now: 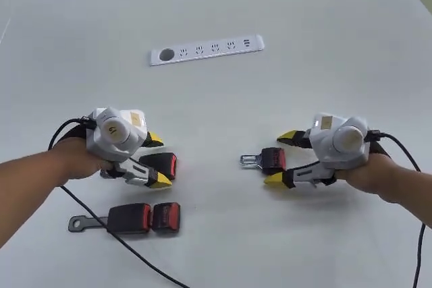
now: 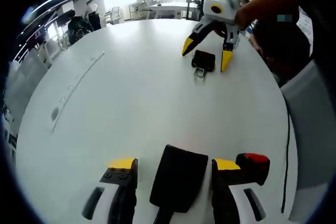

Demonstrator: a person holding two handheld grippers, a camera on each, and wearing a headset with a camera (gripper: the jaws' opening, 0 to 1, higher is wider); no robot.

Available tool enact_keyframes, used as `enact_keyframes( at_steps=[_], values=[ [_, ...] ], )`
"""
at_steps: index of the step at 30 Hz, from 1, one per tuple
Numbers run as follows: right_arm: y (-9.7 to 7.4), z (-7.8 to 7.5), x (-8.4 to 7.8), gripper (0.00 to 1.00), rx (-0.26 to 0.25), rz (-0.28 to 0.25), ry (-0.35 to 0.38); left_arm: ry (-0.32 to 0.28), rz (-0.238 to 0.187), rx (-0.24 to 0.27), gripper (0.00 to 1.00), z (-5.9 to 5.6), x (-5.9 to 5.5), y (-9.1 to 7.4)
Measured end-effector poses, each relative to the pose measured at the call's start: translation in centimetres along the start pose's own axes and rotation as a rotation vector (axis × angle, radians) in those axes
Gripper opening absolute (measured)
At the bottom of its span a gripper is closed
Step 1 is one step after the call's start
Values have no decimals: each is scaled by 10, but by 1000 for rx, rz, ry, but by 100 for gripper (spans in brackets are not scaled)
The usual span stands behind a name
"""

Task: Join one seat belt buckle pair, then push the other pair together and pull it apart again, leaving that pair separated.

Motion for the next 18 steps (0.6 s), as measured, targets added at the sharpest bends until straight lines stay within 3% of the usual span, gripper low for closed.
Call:
enact_keyframes(
  at_steps=[3,4,6,9,14,15,18],
  values=[
    [-5,-8,9,79,-86,-35,14,-58,-77,31,70,0,16,-5],
    [-6,-12,9,84,-112,-43,22,-100,-138,49,75,0,25,-7],
    [-10,-18,14,86,-167,-62,31,-121,-142,139,85,9,25,-15],
    [-18,-17,23,86,-223,-87,36,-156,-188,188,91,6,30,-26],
    [-28,-3,39,91,-281,-127,40,-208,-289,283,95,-4,43,-52],
    [-30,1,42,92,-290,-137,43,-220,-328,312,95,-7,47,-60],
    [-35,15,48,93,-309,-155,49,-298,-403,365,95,-16,51,-78]
  ],
)
Point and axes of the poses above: the centre of the closed fingertips' face, and the gripper's own axes: y roughly forward along the fingers, z roughly to its left, x roughly out of its top, the point moved 1 cm from there along -y, roughly backward along the fingers, and after that the axes turned 10 degrees about -z, right-handed, at the moved point
